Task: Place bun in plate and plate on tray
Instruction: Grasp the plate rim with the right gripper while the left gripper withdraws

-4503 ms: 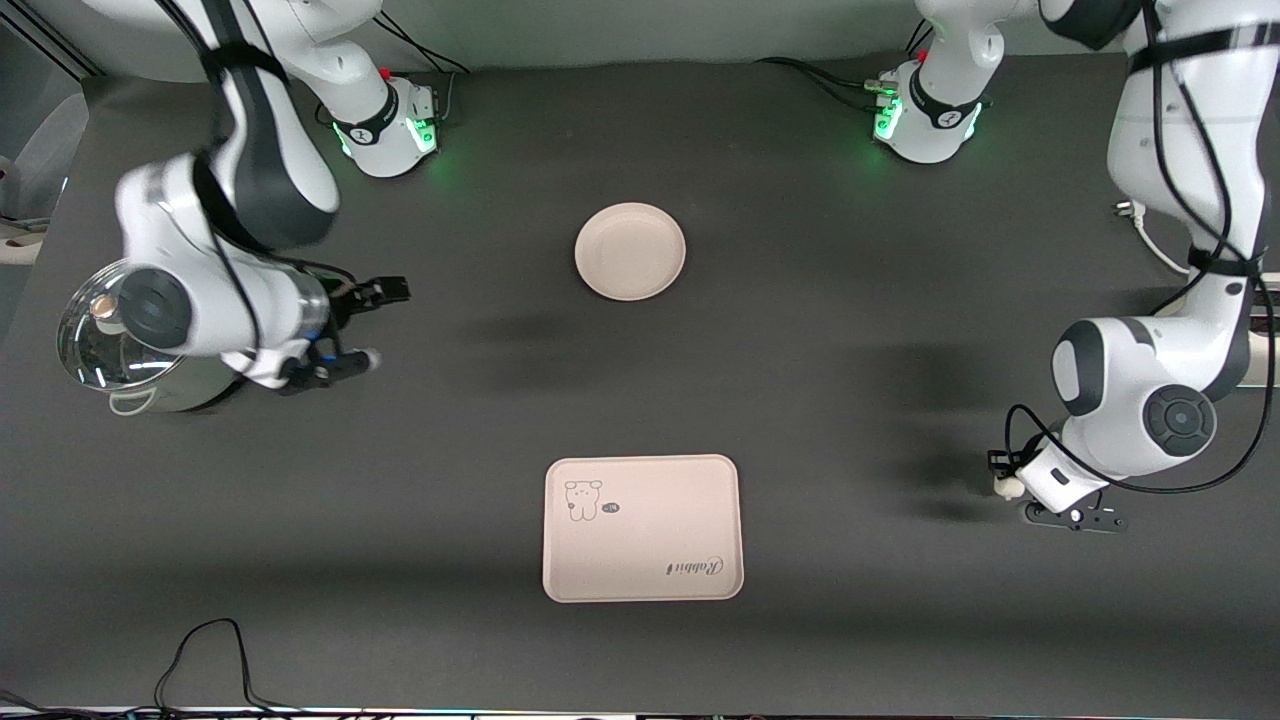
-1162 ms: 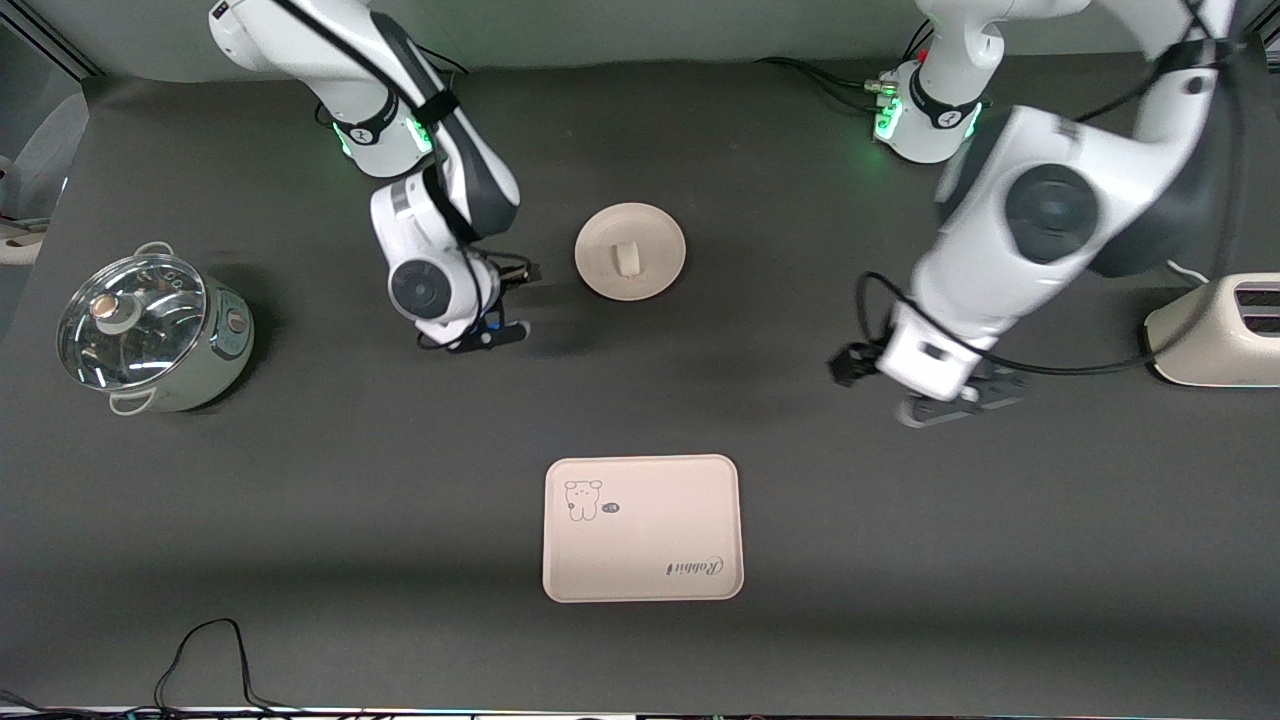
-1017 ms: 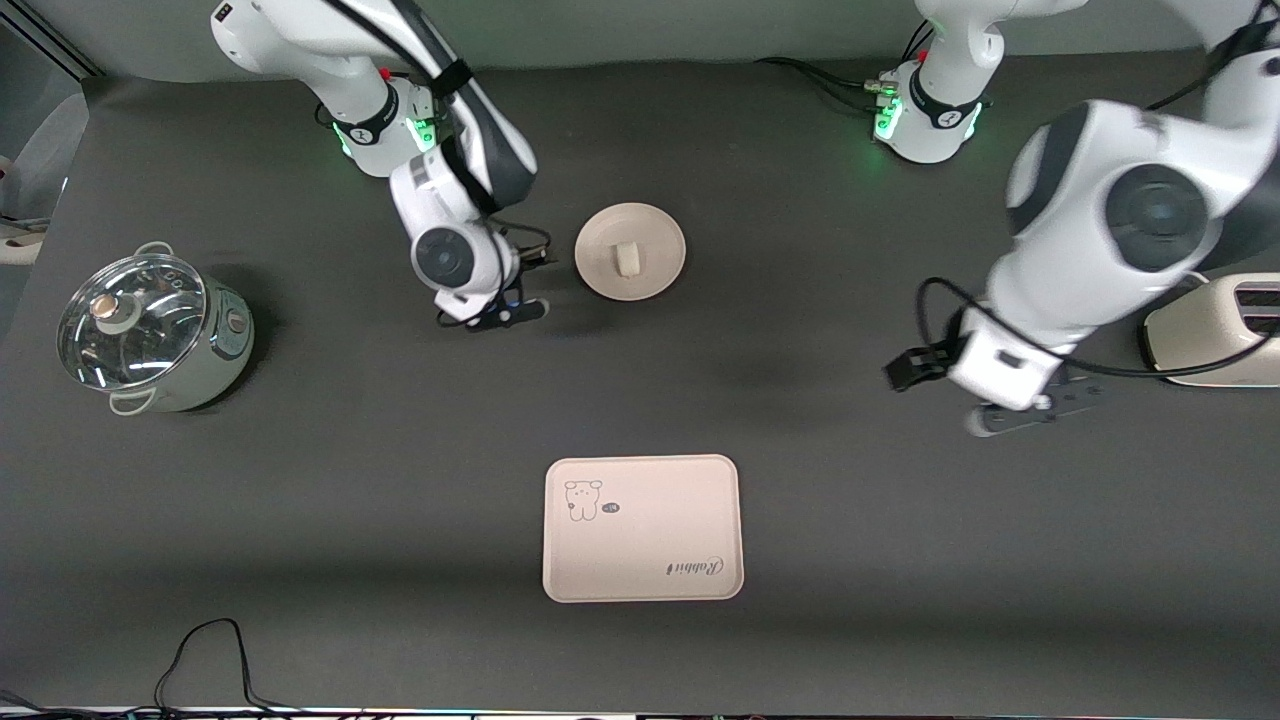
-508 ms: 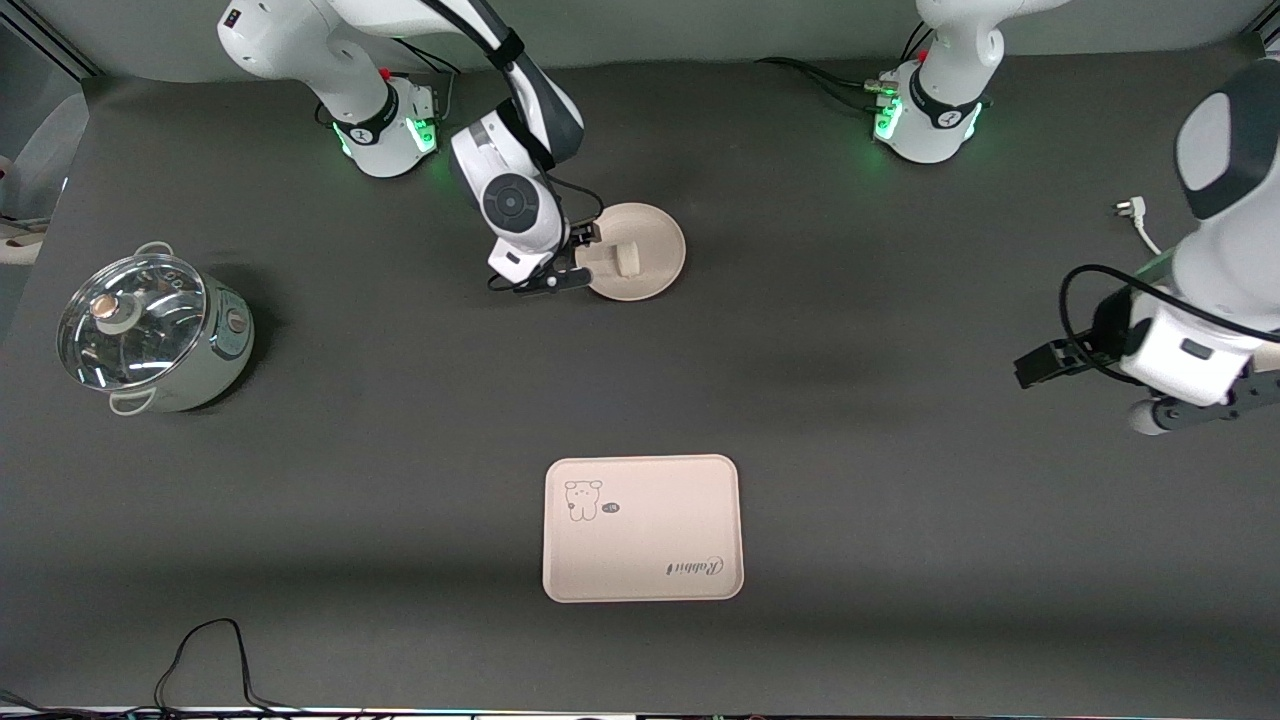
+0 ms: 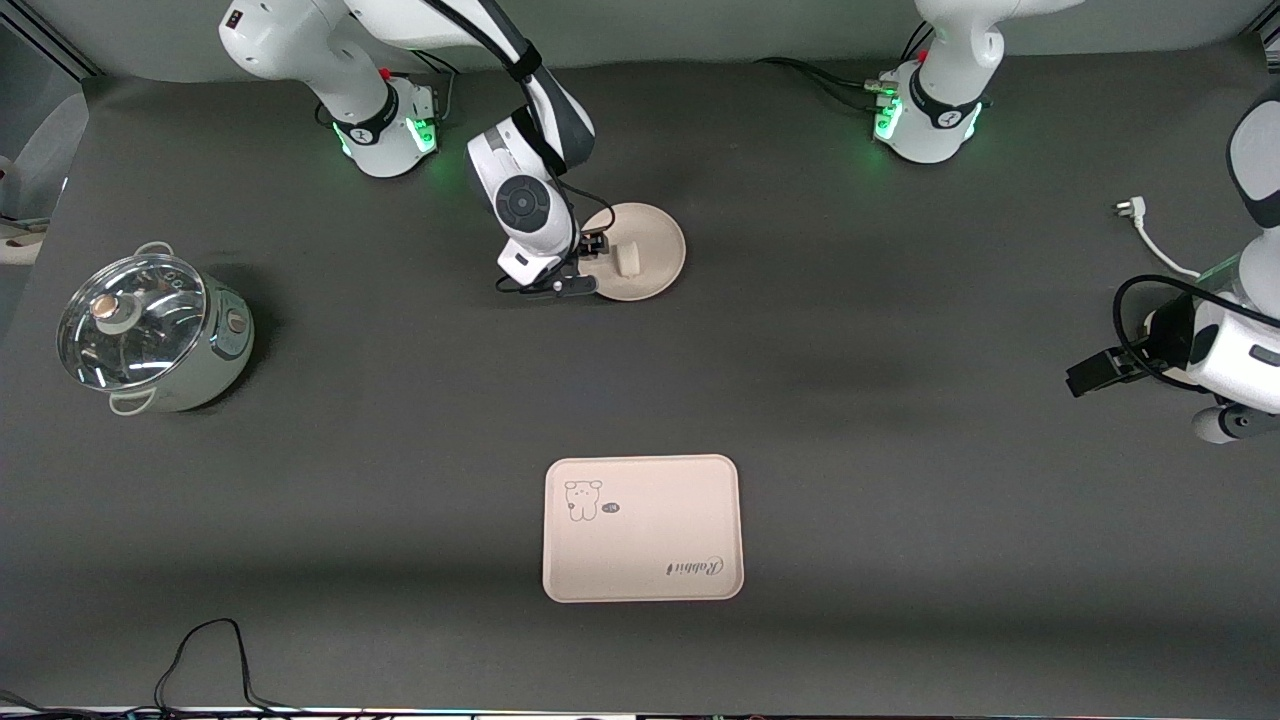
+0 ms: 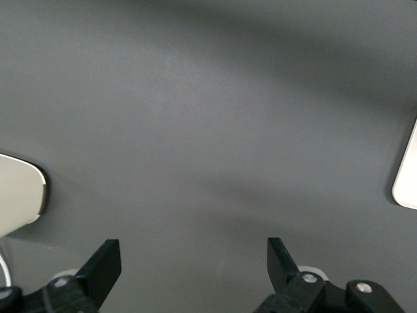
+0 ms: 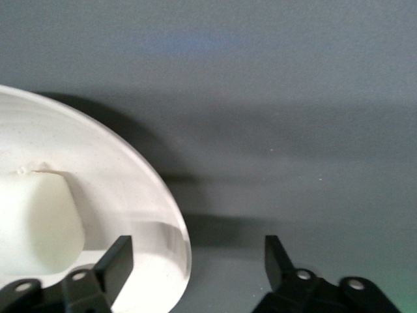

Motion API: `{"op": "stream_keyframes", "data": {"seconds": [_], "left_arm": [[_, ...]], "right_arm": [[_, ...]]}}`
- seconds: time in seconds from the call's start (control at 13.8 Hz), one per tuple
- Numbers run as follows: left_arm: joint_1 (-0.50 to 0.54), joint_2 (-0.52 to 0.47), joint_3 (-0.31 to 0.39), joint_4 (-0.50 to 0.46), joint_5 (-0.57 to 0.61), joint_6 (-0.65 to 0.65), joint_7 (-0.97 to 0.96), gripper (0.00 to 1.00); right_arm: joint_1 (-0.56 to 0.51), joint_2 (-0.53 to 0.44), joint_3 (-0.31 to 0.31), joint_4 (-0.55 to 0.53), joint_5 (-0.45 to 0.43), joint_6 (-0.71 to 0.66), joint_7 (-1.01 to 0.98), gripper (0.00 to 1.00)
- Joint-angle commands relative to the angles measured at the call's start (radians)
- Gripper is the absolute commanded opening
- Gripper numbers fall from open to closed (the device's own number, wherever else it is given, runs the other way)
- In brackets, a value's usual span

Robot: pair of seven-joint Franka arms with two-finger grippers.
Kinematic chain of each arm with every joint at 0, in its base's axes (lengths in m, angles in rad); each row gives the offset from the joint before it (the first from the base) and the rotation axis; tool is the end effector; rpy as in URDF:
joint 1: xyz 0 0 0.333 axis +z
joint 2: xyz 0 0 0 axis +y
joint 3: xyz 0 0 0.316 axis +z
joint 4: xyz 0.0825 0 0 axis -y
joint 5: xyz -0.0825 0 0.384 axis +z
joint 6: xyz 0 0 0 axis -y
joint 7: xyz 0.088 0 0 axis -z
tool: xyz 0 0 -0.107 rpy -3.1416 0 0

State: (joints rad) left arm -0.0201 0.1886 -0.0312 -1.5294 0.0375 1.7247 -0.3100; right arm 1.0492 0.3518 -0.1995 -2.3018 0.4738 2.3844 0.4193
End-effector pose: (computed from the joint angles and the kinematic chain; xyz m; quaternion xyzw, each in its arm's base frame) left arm 0.6204 -0.0268 0.5469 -0.9918 -0.1265 -0.0061 0.0147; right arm 0.3288 0.3735 0.1779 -0.9869 -0.0226 0.1593 0.0116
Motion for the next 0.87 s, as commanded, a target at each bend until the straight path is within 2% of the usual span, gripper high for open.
{"op": "stream_keyframes", "data": {"seconds": [0.0, 0.44, 0.58, 0.8], "left_arm": [[-0.098, -0.026, 0.096, -0.003, -0.033, -0.016, 0.035, 1.0], [-0.081, -0.038, 0.096, -0.006, -0.041, -0.037, 0.132, 1.0], [-0.083, -0.04, 0.093, 0.0, -0.054, -0.03, 0.132, 1.0], [-0.083, -0.038, 0.1, -0.002, -0.087, -0.02, 0.188, 1.0]], "right_arm": [[0.028, 0.018, -0.008, 0.009, 0.031, 0.038, 0.019, 0.63], [0.048, 0.026, -0.006, 0.009, 0.031, 0.065, 0.073, 0.13], [0.068, 0.03, -0.006, 0.009, 0.031, 0.072, 0.096, 0.03], [0.063, 0.027, -0.008, 0.009, 0.031, 0.068, 0.096, 0.0]]}}
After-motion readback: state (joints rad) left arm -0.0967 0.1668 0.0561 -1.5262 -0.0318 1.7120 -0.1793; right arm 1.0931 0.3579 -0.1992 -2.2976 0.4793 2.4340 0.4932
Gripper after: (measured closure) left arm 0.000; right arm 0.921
